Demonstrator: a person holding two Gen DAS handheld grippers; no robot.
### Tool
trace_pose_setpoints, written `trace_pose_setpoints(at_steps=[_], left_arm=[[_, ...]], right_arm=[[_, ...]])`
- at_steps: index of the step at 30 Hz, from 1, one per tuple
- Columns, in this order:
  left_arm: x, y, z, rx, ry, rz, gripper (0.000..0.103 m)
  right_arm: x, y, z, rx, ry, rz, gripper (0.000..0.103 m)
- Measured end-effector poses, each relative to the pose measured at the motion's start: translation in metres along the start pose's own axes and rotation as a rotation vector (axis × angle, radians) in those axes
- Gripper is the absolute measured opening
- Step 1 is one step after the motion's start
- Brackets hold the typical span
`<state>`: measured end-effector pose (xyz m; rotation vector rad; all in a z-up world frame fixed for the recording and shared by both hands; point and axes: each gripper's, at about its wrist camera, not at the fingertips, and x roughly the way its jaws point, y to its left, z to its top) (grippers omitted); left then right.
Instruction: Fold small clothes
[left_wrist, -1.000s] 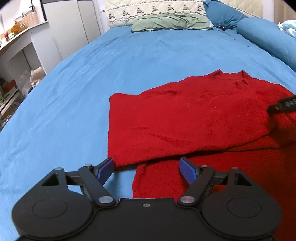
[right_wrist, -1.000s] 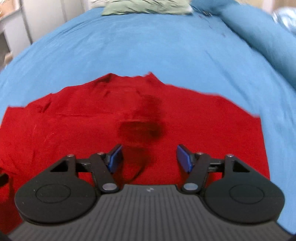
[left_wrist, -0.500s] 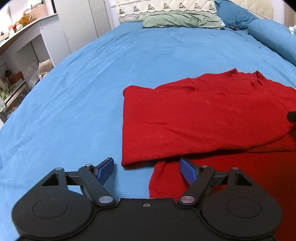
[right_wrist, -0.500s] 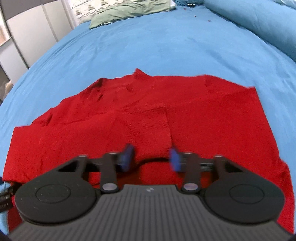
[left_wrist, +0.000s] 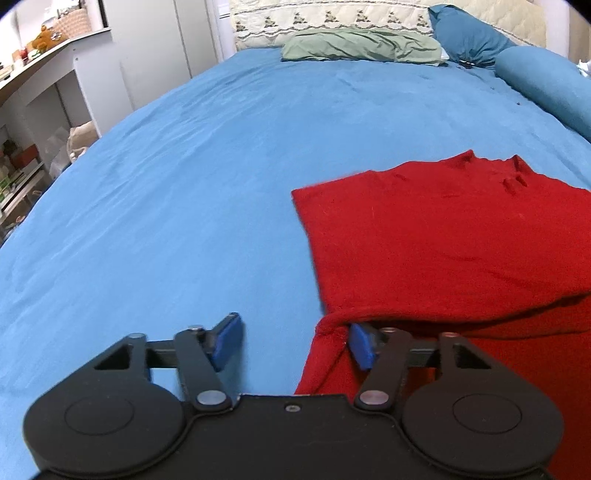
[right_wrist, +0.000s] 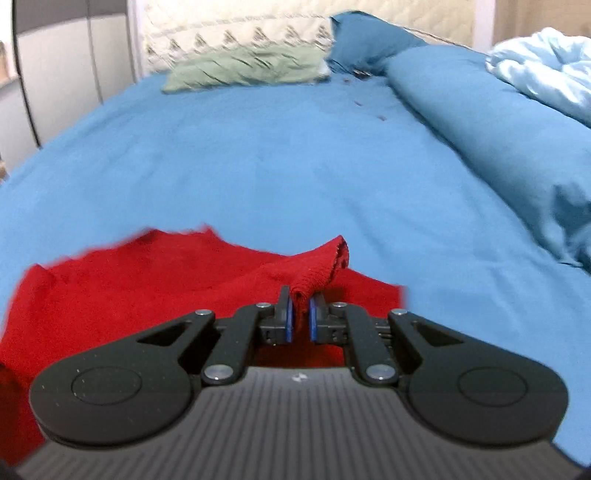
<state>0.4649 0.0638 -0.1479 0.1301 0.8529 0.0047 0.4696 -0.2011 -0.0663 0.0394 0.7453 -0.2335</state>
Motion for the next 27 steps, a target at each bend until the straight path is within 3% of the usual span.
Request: trace_pose_setpoints(at_steps=[2,9,12,13,14,16,22,27], left_arm=[[0.0,-0.003,0.001,0.021,0.001,-0.005,0.048],[-0.007,-0.002,-0.01,0.035,0.033,0.032,0.048],[-0.018,-0.006,-0.008,0.061,0.029,0.035,0.048],[-0.023,-0.006,-0.007,0.068,0.018,0.023,0.052],[-0.029,-0.005,-0.004,0.079,-0.001,0.001,0.055],[-0.039,-0.01,0.0,0.094,-0.044,-0.028,0.072],[-0.04,-0.038,0.014,0.112,-0.091,-0.121,0.074],[-0.016,-0.051,0.02,0.091,-0.058,-0.135,0.074]], right_arm=[[0.011,-0.016,-0.009,0.03,0.039,-0.001,0.024],[0.028,-0.034,-0.04,0.088,0.096,0.015,0.024],[0.033,-0.035,-0.055,0.066,0.123,0.042,0.03],[0.028,-0.036,-0.057,0.063,0.114,0.038,0.05],[0.022,-0.036,-0.058,0.055,0.107,0.031,0.076],[0.004,-0.034,-0.061,0.028,0.051,0.036,0.088],[0.003,-0.016,-0.058,-0.06,0.036,0.13,0.089],[0.034,-0.032,-0.071,0.068,0.077,0.118,0.09]])
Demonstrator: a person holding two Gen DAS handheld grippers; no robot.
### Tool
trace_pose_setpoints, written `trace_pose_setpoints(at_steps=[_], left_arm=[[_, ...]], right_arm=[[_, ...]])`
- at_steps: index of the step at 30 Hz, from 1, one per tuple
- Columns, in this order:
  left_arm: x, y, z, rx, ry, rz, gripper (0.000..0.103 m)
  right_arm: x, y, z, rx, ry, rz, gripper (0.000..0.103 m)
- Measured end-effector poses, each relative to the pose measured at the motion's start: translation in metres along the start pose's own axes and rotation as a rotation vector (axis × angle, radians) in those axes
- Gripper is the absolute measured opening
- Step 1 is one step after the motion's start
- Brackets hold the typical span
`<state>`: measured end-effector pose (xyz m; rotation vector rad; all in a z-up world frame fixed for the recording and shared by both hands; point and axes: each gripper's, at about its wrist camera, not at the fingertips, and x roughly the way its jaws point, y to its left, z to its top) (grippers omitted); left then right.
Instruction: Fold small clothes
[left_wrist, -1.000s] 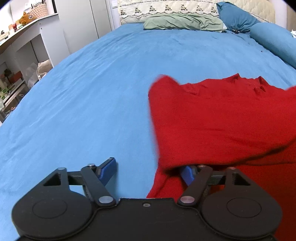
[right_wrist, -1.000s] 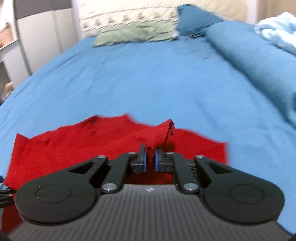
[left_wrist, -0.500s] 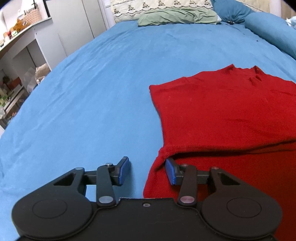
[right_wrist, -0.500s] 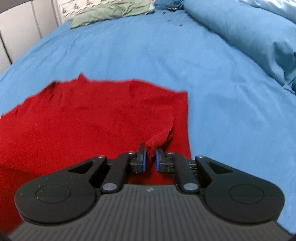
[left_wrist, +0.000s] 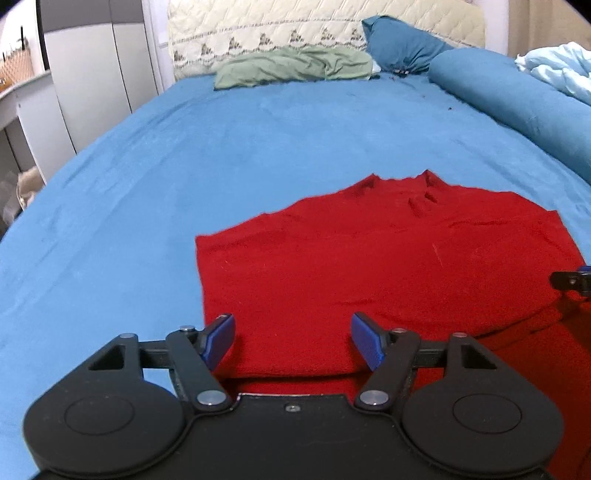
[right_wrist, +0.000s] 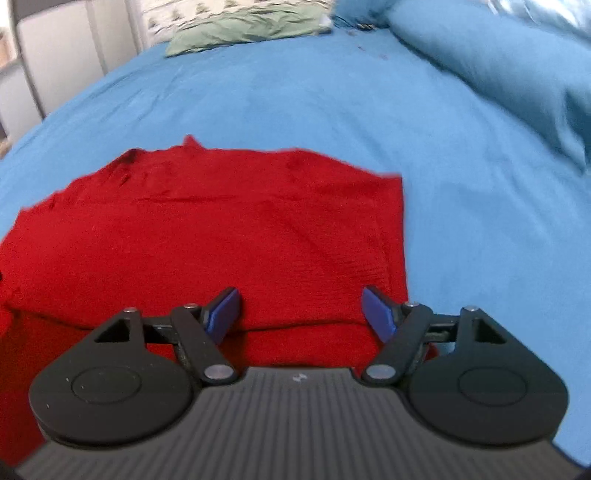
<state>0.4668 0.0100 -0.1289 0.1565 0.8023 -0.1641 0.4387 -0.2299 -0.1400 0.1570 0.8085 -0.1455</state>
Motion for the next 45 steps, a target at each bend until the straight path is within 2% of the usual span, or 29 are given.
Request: trace_pose_setpoints(at_steps=[3,6,8,10,14,18,22,25,29,35,41,45], left_arm=[[0.011,-0.002,-0.003,0.002,0.035,0.019,0.074],[0.016,-0.002,-0.011,-0.007,0.062,0.025,0.075],[0.017,0.001,-0.012,-0.023,0.063,0.024,0.075],[0.017,-0.001,-0.012,-0.025,0.064,0.031,0.075],[0.021,-0.006,-0.013,-0.023,0.063,0.052,0.077],[0.021,-0.006,-0.012,-0.04,0.061,0.061,0.079],[0.007,-0.008,-0.011,-0.019,0.054,0.083,0.078],[-0.023,-0.009,-0.008,-0.014,0.018,0.088,0.078],[-0.083,-0.003,-0.01,-0.01,-0.028,0.091,0.079],[-0.177,0.019,-0.04,-0.03,-0.033,0.073,0.079],[-0.25,0.037,-0.083,-0.044,0.025,0.062,0.079],[-0.279,0.041,-0.121,-0.068,0.082,0.042,0.079]], right_arm=[[-0.009,0.0,0.005,0.005,0.0,0.002,0.091],[-0.017,0.006,0.021,-0.005,-0.069,0.039,0.096],[-0.011,0.009,0.033,-0.015,-0.085,0.05,0.097],[0.004,0.009,0.043,-0.017,-0.072,0.05,0.097],[0.045,-0.003,0.047,0.016,0.009,0.028,0.098],[0.052,-0.007,0.049,-0.006,-0.001,0.027,0.101],[0.039,-0.008,0.051,-0.028,-0.005,0.044,0.101],[0.006,-0.01,0.052,-0.029,-0.065,0.079,0.101],[-0.064,-0.015,0.046,-0.046,-0.15,0.128,0.101],[-0.193,-0.031,0.011,-0.042,-0.226,0.106,0.101],[-0.305,-0.033,-0.048,-0.017,-0.192,0.038,0.101],[-0.347,-0.028,-0.094,0.013,-0.112,-0.014,0.101]])
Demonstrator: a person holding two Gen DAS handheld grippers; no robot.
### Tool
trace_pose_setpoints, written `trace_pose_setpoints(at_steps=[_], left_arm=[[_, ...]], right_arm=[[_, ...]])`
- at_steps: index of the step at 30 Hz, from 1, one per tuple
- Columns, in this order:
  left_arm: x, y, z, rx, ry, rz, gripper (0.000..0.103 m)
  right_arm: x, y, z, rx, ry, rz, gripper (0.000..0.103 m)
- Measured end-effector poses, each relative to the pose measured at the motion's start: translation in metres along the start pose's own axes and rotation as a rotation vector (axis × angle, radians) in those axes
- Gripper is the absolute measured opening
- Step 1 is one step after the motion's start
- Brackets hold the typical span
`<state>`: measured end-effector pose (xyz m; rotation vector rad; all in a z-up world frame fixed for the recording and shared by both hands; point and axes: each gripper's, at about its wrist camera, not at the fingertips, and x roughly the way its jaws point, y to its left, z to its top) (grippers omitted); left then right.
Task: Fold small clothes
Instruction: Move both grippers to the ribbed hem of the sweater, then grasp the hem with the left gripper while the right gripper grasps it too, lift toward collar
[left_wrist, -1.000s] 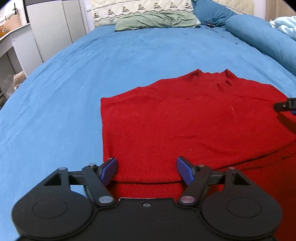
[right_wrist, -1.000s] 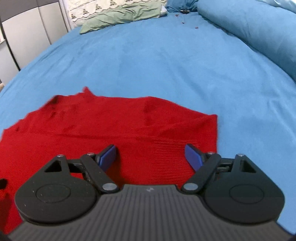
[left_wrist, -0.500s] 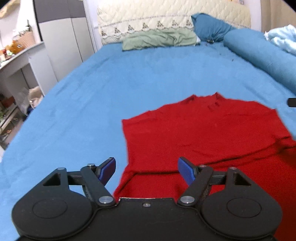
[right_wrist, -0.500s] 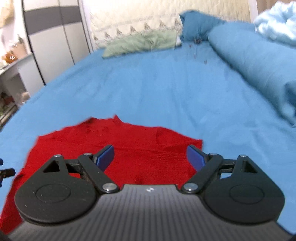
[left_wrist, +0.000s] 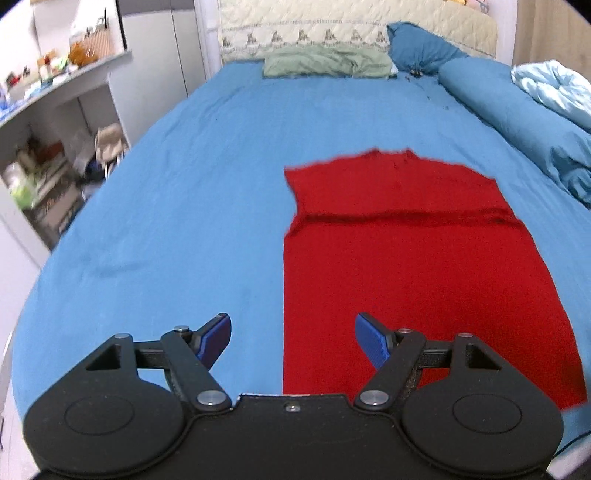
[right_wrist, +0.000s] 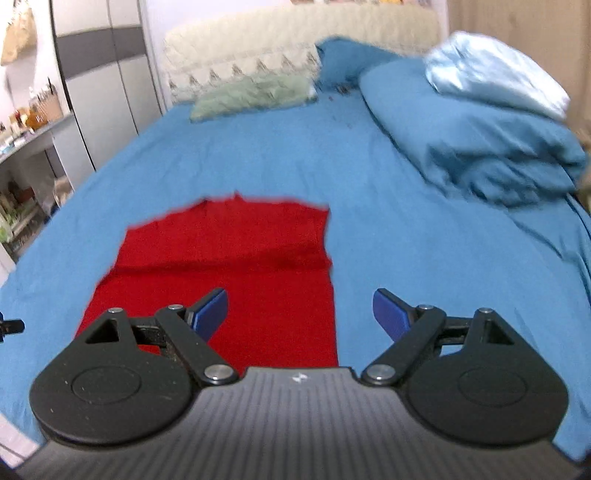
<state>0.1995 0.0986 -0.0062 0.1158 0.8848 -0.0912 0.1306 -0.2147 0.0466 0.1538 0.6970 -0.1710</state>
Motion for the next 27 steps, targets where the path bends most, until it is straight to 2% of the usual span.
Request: trace_pose_setpoints(at_steps=[5,8,12,17,21,23,27], left_arm=[[0.001,-0.003,-0.052,0.021,0.042,0.01,0.078],[0.016,-0.004,-0.078,0.009,0.08,0.005,0.077],[0.034,-0.009,-0.103,0.017,0.108,0.008,0.067],[0.05,-0.013,-0.116,0.025,0.123,-0.001,0.058],[0.06,-0.02,-0.116,0.036,0.141,-0.02,0.052],[0.063,-0.022,-0.118,0.039,0.147,-0.021,0.049],[0.066,-0.028,-0.122,0.047,0.151,-0.011,0.043]], right_arm=[[-0.021,0.002,-0.068,0.057,0.095,-0.078,0.101],[-0.008,0.003,-0.108,0.08,0.157,-0.101,0.099],[0.013,0.005,-0.149,0.079,0.224,-0.1,0.094],[0.036,0.005,-0.169,0.091,0.255,-0.113,0.088],[0.052,0.007,-0.171,0.083,0.279,-0.12,0.084],[0.061,0.008,-0.171,0.069,0.298,-0.123,0.078],[0.07,0.006,-0.175,0.062,0.307,-0.123,0.077]])
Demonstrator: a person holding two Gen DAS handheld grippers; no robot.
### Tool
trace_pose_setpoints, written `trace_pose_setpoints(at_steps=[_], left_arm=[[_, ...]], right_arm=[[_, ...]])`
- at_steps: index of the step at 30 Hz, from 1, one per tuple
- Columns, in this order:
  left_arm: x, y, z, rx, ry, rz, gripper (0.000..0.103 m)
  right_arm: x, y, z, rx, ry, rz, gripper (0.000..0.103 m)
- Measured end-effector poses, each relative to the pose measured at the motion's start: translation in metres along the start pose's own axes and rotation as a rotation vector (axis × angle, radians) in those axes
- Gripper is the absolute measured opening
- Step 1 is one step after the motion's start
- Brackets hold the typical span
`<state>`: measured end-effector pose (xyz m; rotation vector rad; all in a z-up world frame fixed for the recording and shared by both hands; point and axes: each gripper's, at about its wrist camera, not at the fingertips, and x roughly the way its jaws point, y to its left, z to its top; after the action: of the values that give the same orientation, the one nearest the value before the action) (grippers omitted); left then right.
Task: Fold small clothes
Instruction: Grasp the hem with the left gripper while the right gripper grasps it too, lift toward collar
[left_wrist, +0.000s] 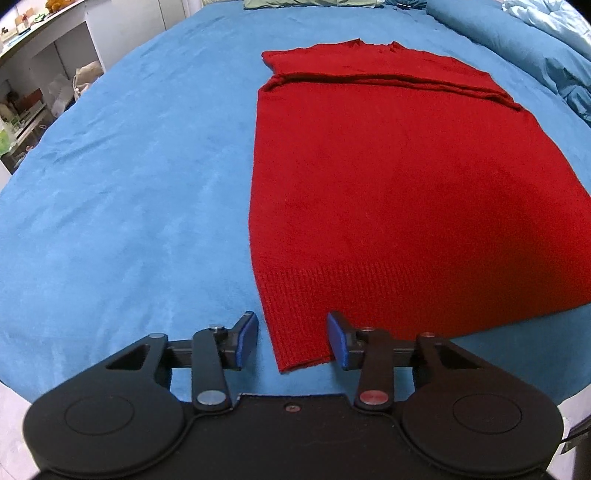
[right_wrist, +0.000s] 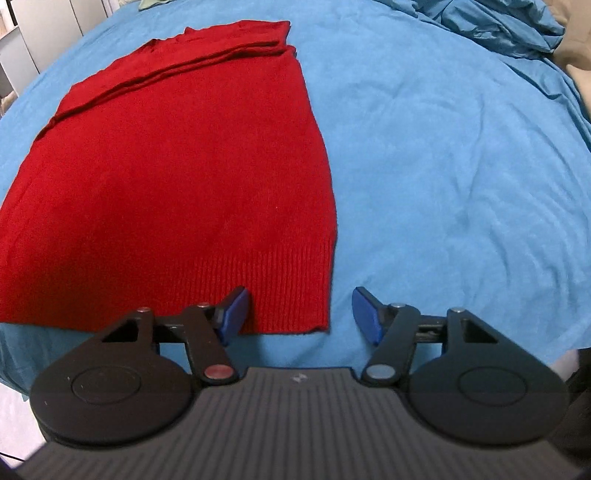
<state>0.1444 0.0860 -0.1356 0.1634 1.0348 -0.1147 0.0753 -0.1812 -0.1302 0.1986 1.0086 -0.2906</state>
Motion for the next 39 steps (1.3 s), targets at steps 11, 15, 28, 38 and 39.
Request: trace_pose_setpoints(at_steps=[11,15,28,38,39], left_arm=[[0.002,-0.005,0.009,0.009,0.04,0.023,0.009],[-0.005,-0.007,0.014,0.022,0.055,0.034,0.006],[-0.087,0.022,0.123,-0.174,-0.095,0.046,0.005],[-0.053,0.011,0.293,-0.232,-0.358,0.098,0.003],[-0.041,0.007,0.309,-0.234,-0.374,0.106,0.002]], right_arm=[[0.004,0.001,0.01,-0.028,0.025,0.041,0.03],[0.001,-0.008,0.018,-0.006,0.044,0.069,0.022],[-0.076,-0.019,0.116,0.195,-0.028,0.214,0.021],[-0.05,-0.016,0.297,0.225,-0.207,0.351,0.02],[-0.04,-0.013,0.314,0.225,-0.214,0.36,0.02]])
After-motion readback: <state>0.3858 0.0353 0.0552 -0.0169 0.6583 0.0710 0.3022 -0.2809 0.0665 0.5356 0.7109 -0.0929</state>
